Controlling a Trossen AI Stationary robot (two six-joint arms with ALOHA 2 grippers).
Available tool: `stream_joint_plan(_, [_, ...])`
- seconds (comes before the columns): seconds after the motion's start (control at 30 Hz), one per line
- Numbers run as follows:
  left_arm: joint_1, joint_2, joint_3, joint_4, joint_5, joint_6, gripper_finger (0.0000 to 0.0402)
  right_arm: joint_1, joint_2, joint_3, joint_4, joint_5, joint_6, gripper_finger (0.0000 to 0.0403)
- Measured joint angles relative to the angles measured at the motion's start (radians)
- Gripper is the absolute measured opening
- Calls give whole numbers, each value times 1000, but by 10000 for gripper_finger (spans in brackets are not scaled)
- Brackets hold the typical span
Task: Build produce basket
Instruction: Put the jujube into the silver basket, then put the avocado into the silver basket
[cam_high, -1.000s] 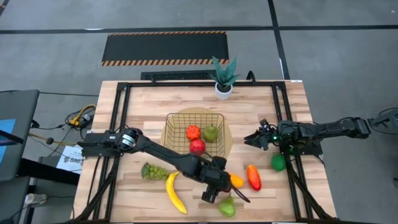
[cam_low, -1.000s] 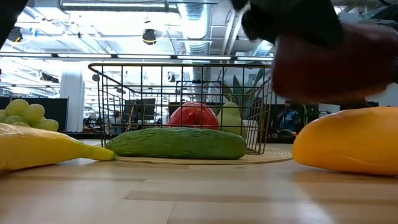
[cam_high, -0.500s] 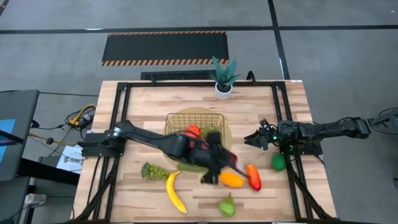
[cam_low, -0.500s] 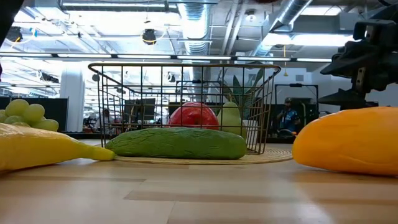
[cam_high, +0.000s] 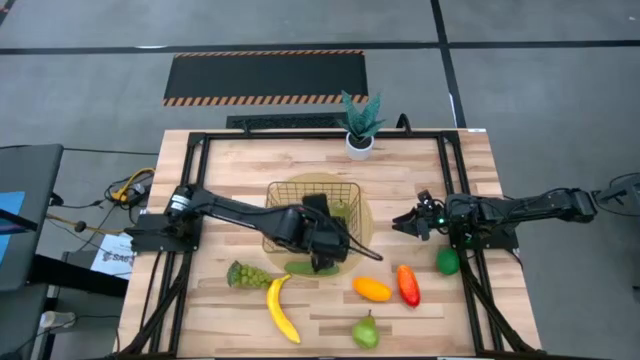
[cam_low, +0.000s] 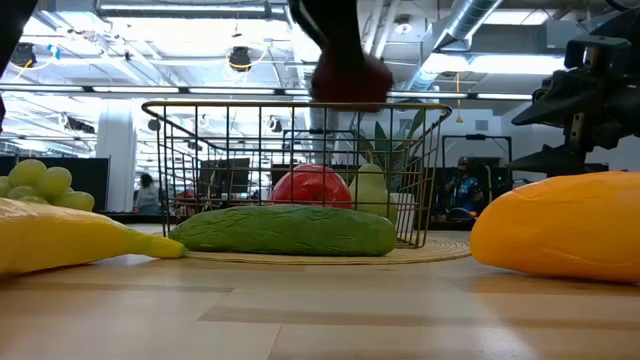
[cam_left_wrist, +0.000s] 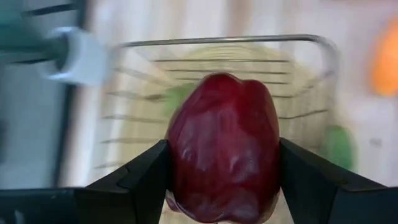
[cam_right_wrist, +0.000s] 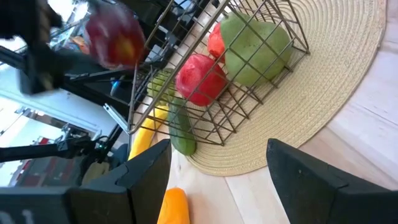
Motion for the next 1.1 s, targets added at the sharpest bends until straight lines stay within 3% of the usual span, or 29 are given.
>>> stream_joint_plan(0.1, [9, 0, -105, 115, 90, 44, 236, 0, 0, 0, 0, 0, 0, 286])
stream_joint_plan(0.23, [42, 0, -190, 207, 111, 85, 236, 0, 0, 0, 0, 0, 0, 286])
stream_joint_plan(0.5, [117, 0, -200, 310, 269, 175, 239, 0, 0, 0, 0, -1, 1, 286])
stream_joint_plan(0.6, [135, 1, -200, 314, 344, 176, 256, 4, 0, 0, 0, -1, 2, 286])
stream_joint_plan(0.77, [133, 12, -201, 312, 354, 181, 314, 3, 0, 6, -8, -30, 37, 286])
stream_joint_plan(0.97, [134, 12, -92, 221, 359, 171, 370, 3, -1, 166, -42, -117, 7, 286])
stream_joint_plan(1.1, [134, 13, 33, 118, 360, 168, 372, 4, 28, 389, -377, -122, -96, 286])
